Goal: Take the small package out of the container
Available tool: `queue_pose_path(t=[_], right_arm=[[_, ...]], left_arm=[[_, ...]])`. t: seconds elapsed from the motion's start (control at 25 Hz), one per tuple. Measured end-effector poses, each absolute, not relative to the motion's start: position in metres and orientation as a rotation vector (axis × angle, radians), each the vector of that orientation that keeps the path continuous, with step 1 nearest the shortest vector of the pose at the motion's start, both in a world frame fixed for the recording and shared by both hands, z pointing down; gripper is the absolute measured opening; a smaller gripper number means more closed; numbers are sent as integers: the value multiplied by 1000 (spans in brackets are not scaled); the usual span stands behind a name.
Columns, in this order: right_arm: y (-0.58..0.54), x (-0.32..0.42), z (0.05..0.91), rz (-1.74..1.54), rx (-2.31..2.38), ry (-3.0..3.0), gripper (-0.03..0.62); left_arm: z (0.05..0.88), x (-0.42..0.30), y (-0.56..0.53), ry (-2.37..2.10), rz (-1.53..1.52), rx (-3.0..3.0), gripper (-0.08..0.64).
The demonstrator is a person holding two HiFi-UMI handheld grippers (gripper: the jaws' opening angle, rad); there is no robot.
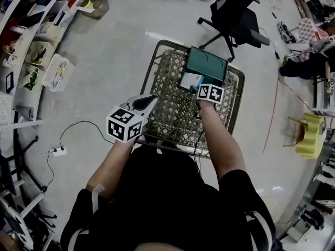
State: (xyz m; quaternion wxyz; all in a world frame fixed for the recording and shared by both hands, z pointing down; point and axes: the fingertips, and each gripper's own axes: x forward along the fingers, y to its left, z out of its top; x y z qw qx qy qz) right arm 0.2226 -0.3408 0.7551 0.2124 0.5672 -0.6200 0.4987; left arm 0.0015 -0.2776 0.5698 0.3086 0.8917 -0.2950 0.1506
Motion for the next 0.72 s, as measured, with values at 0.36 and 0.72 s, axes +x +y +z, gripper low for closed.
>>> queue_pose_path(t=[0.36,0.72], right_arm=[[-343,224,705,1351,1710,-1858,104],[-323,281,591,1117,1890,-2083,104]], left_arm=[[563,-7,-280,-742,411,2412,23],[516,30,-287,-721,377,2545,23]])
